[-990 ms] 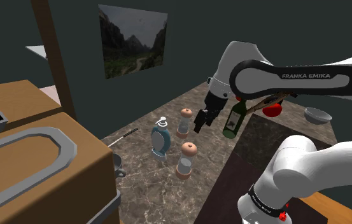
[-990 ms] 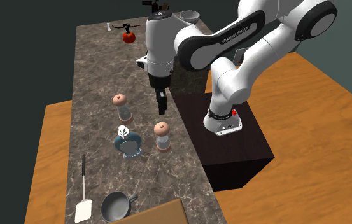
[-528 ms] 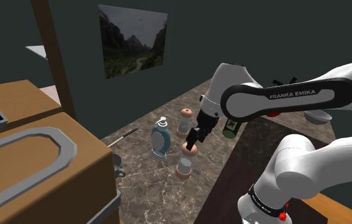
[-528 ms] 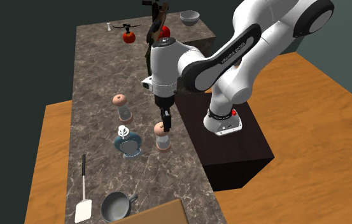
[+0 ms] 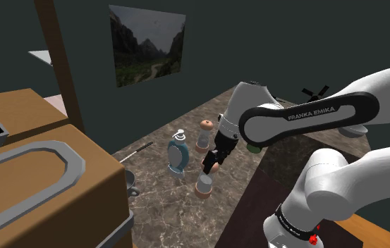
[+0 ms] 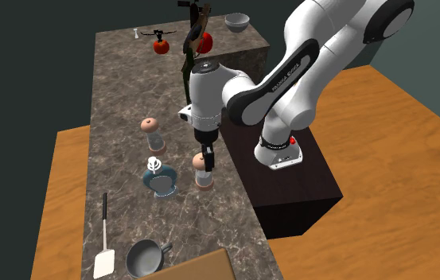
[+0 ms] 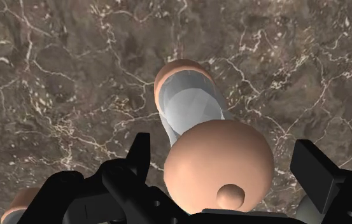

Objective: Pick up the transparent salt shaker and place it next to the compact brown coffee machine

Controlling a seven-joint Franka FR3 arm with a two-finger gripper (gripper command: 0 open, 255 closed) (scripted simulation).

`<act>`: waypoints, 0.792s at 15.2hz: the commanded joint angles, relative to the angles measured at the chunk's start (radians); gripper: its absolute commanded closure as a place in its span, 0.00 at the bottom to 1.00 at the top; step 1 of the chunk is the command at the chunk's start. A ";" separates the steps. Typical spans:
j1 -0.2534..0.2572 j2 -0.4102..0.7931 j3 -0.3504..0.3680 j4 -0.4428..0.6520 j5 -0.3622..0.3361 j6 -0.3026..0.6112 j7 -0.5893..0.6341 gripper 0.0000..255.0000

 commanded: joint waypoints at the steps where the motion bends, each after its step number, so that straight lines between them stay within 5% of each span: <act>1: 0.001 0.002 0.001 -0.002 0.001 0.004 0.000 0.00; 5: 0.001 0.002 0.000 -0.002 0.001 0.004 0.000 0.00; 6: 0.001 0.002 0.000 -0.002 0.001 0.004 0.000 1.00; 12: 0.001 0.002 0.001 -0.002 0.001 0.004 0.000 1.00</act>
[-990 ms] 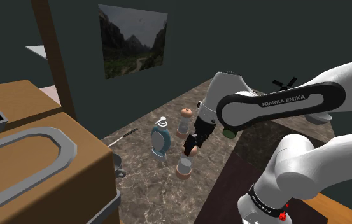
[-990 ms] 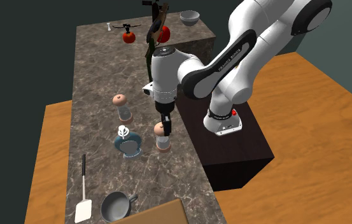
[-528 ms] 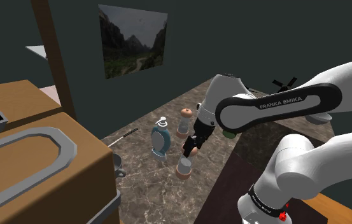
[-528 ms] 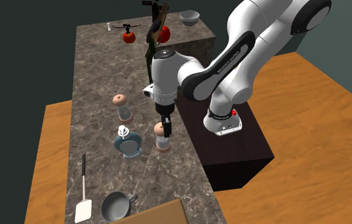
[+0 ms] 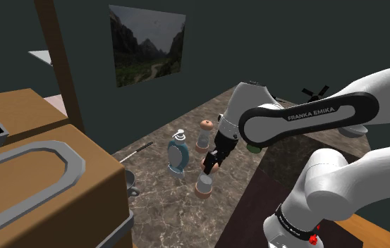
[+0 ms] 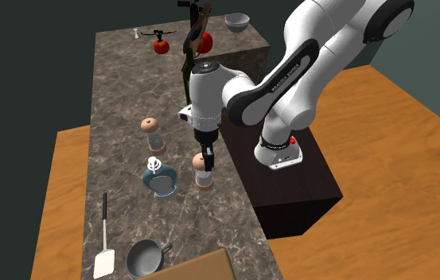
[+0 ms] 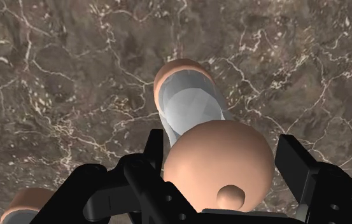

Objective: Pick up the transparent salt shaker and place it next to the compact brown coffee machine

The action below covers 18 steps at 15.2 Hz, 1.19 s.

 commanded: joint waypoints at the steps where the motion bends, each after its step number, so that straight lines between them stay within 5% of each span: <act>1: 0.000 0.000 0.000 -0.001 0.000 0.000 0.000 1.00; 18: -0.026 -0.111 -0.023 0.145 -0.055 -0.254 0.043 1.00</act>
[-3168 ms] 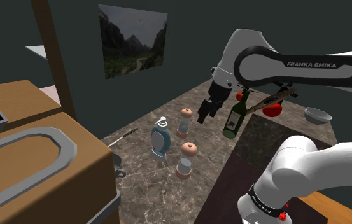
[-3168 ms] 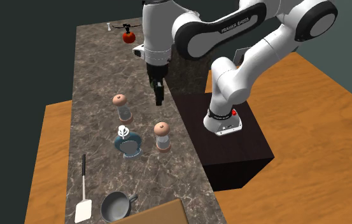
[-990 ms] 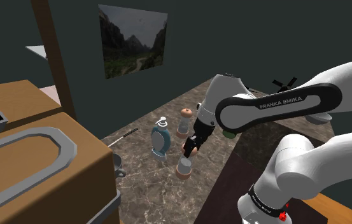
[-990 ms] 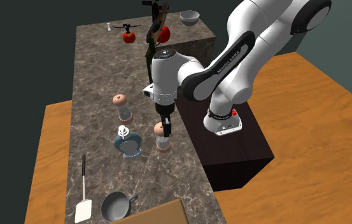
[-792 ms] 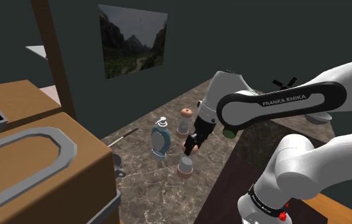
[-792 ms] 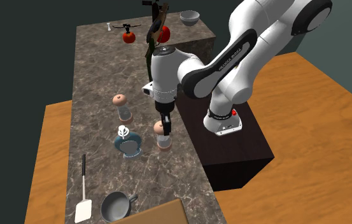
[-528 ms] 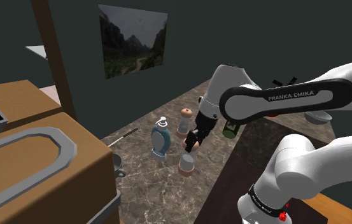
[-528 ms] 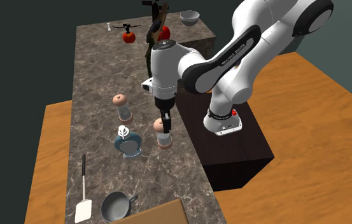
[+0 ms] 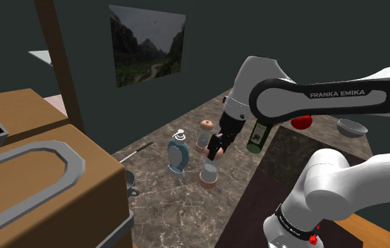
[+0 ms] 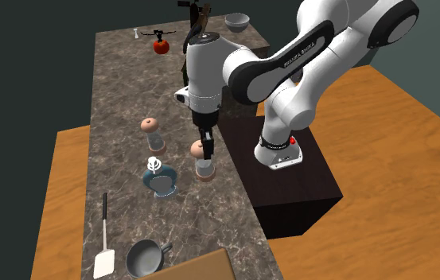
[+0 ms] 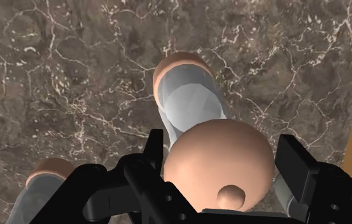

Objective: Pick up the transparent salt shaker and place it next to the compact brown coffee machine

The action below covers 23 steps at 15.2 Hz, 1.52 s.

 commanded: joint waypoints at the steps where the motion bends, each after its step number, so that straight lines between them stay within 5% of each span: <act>1: -0.003 -0.007 -0.004 0.025 -0.007 -0.032 0.004 1.00; 23: -0.020 -0.016 -0.037 0.313 -0.053 -0.327 0.051 1.00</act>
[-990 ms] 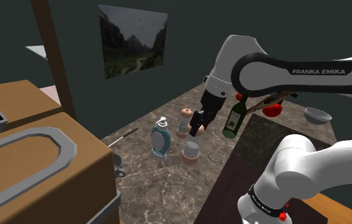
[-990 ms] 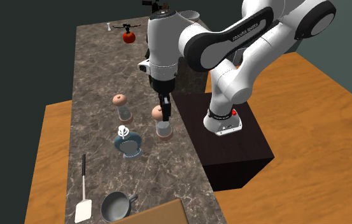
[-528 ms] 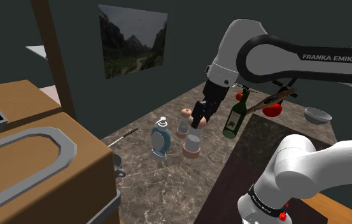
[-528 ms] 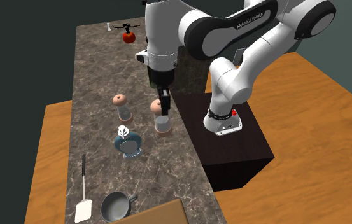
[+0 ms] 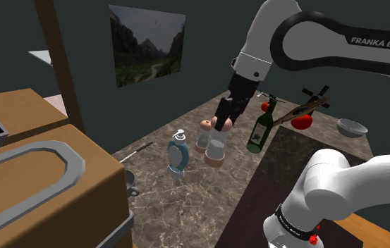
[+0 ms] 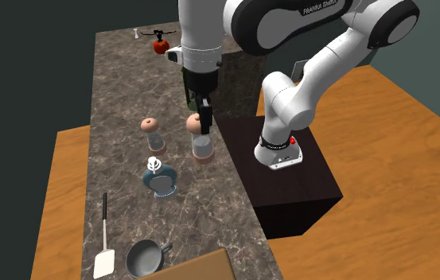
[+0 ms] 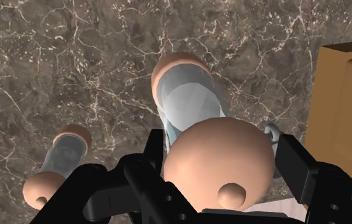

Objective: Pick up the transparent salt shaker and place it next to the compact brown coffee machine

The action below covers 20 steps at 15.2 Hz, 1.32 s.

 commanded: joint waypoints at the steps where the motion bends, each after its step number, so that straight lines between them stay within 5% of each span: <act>1: -0.001 0.003 -0.004 0.027 -0.004 -0.024 0.003 1.00; 20: -0.006 0.085 -0.024 0.336 -0.025 -0.249 0.040 1.00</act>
